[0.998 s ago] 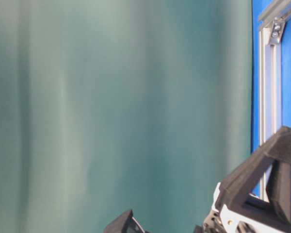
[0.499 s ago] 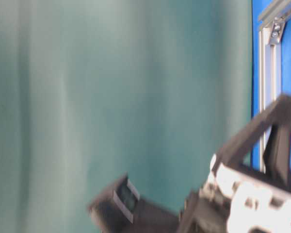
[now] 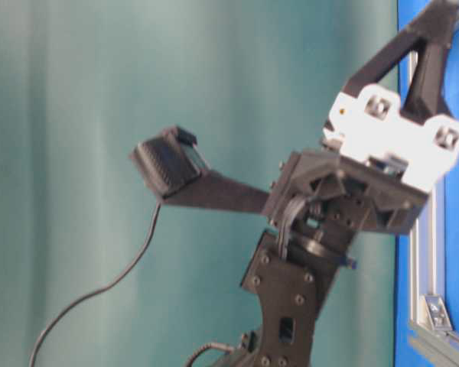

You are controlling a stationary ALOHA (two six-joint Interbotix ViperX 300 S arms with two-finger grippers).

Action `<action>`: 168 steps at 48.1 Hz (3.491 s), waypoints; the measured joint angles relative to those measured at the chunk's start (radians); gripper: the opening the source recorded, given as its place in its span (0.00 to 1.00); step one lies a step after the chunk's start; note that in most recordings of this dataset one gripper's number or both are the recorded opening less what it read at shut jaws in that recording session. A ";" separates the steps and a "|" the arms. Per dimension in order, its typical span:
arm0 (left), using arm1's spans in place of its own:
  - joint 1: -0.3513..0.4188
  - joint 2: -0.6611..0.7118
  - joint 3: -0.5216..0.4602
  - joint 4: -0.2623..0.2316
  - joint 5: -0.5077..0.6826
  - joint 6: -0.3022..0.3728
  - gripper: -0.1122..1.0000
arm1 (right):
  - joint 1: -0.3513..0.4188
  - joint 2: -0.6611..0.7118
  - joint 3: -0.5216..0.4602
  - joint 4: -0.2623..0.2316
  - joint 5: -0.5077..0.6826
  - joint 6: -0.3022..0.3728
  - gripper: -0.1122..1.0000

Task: Insert the wire through the string loop located on the right side.
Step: 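Move the open left gripper to the plug emerging from the loop, then close the left gripper on the plug beyond the loop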

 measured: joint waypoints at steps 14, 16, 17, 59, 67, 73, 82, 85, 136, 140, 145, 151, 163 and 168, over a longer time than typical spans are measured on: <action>-0.005 0.009 -0.012 0.002 0.008 -0.014 0.18 | -0.002 0.000 0.000 0.000 0.002 0.000 0.06; -0.005 0.009 -0.012 0.002 0.008 -0.014 0.24 | 0.000 0.000 0.000 0.000 0.002 0.000 0.06; -0.005 0.009 -0.011 0.002 0.008 -0.014 0.27 | -0.002 0.000 0.000 0.000 0.000 0.000 0.06; -0.020 0.123 -0.054 0.000 -0.008 -0.014 0.83 | -0.002 0.000 0.000 0.000 0.000 0.000 0.06; -0.021 0.138 -0.060 0.002 -0.015 -0.014 0.84 | 0.000 0.000 0.000 0.000 0.000 0.000 0.06; -0.023 0.140 -0.060 0.002 -0.017 -0.014 0.83 | -0.002 0.000 -0.002 0.000 0.003 0.000 0.06; -0.021 0.138 -0.060 0.000 -0.017 -0.014 0.83 | 0.000 0.000 0.000 0.000 0.005 0.000 0.06; -0.023 0.140 -0.060 0.002 -0.018 -0.014 0.83 | -0.002 0.000 -0.002 0.000 0.005 0.000 0.06; -0.018 0.140 -0.069 0.002 -0.020 0.000 0.17 | 0.000 0.000 0.000 0.000 0.006 0.000 0.06; -0.018 0.138 -0.069 0.002 -0.018 0.000 0.17 | -0.002 0.000 0.000 0.000 0.006 0.000 0.06; -0.018 0.140 -0.067 0.002 -0.020 0.000 0.17 | -0.002 0.000 0.000 -0.002 0.006 -0.002 0.06; -0.018 0.140 -0.067 0.000 -0.018 -0.002 0.17 | -0.002 0.000 0.000 -0.002 0.006 -0.002 0.06; -0.017 0.140 -0.067 0.002 -0.020 -0.002 0.17 | -0.002 -0.002 -0.002 -0.003 0.028 -0.003 0.07; -0.014 0.140 -0.069 0.002 -0.018 -0.002 0.17 | -0.002 -0.002 -0.002 -0.002 0.032 0.000 0.16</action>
